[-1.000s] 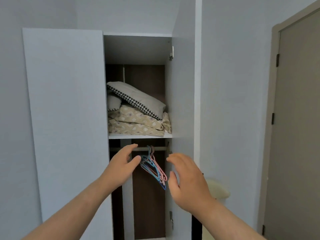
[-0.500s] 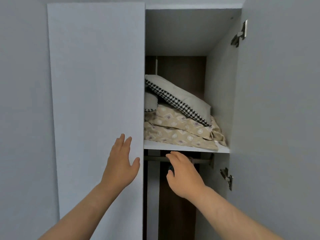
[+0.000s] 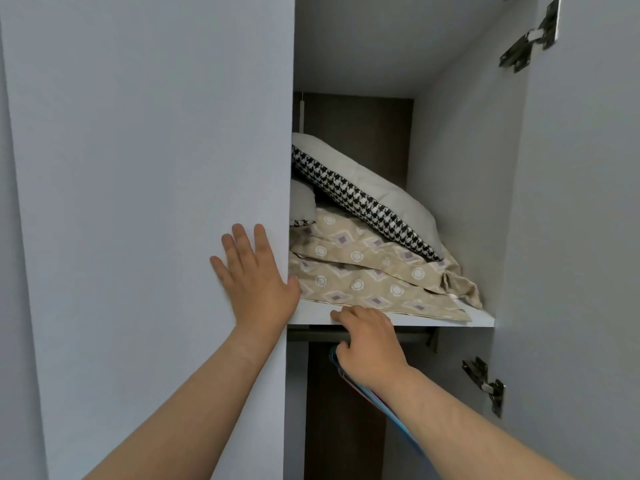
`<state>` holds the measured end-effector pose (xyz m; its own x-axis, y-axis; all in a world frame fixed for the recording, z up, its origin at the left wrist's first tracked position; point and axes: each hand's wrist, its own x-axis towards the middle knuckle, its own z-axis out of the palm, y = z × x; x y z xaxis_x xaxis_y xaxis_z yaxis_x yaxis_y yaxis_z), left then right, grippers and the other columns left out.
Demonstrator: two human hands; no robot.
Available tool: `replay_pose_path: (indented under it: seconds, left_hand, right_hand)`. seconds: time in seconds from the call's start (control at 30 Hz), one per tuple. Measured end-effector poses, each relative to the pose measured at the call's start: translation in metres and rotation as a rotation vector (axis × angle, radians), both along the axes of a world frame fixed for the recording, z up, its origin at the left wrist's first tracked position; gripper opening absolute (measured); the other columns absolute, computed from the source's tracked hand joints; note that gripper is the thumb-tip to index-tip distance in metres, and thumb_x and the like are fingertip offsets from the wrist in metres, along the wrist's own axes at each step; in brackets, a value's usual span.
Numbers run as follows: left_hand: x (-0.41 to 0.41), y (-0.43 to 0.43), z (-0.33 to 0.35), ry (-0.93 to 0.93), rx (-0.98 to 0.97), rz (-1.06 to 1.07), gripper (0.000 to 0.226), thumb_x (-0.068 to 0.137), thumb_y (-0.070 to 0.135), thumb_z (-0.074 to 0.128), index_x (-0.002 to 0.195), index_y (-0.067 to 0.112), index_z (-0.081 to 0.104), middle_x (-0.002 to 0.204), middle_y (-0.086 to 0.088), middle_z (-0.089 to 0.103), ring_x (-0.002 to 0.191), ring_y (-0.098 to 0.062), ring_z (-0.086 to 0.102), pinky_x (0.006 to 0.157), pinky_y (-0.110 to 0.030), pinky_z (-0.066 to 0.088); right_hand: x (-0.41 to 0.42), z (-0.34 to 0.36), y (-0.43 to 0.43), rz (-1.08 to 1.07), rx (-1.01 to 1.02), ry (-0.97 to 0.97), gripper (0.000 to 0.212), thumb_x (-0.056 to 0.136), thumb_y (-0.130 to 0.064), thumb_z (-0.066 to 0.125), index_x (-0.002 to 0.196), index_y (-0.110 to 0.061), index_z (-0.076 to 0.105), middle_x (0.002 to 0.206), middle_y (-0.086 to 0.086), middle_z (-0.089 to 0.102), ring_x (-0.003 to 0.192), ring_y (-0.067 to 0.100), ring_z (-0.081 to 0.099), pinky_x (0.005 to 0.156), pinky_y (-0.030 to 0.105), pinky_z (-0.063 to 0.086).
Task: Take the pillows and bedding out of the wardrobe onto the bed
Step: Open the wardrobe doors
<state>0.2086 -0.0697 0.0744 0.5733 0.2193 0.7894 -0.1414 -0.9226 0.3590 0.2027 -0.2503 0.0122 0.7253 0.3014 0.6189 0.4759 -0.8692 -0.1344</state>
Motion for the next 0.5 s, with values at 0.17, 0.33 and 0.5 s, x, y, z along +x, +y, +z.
replay_pose_path:
  seconds: [0.17,0.33,0.5]
  left_hand:
    - [0.0,-0.006,0.003,0.035,0.0,0.043,0.1,0.061,0.021,0.076,0.143,-0.003,0.024,0.148,-0.035,0.021,0.136,-0.053,0.015,0.103,-0.07,0.01]
    - [-0.011,-0.019,0.009,0.058,-0.019,0.062,0.099,0.055,0.007,0.075,0.138,-0.012,0.026,0.142,-0.043,0.023,0.131,-0.06,0.019,0.095,-0.077,0.017]
    - [-0.044,-0.018,0.007,0.028,-0.033,0.096,0.1,0.062,0.01,0.069,0.144,-0.005,0.014,0.151,-0.034,0.013,0.138,-0.049,0.008,0.104,-0.067,0.013]
  right_hand:
    - [-0.001,0.005,-0.002,0.04,0.007,0.079,0.056,0.081,-0.016,0.052,0.137,-0.021,0.051,0.135,-0.001,0.051,0.125,0.02,0.039,0.106,0.023,0.016]
    - [-0.009,0.015,-0.005,0.048,0.01,0.177,0.058,0.079,-0.017,0.053,0.137,-0.019,0.049,0.136,0.003,0.048,0.123,0.024,0.038,0.103,0.023,0.018]
    - [-0.013,0.03,-0.013,0.049,-0.07,0.344,0.059,0.08,-0.021,0.052,0.138,-0.014,0.044,0.141,0.008,0.043,0.13,0.027,0.035,0.108,0.029,0.021]
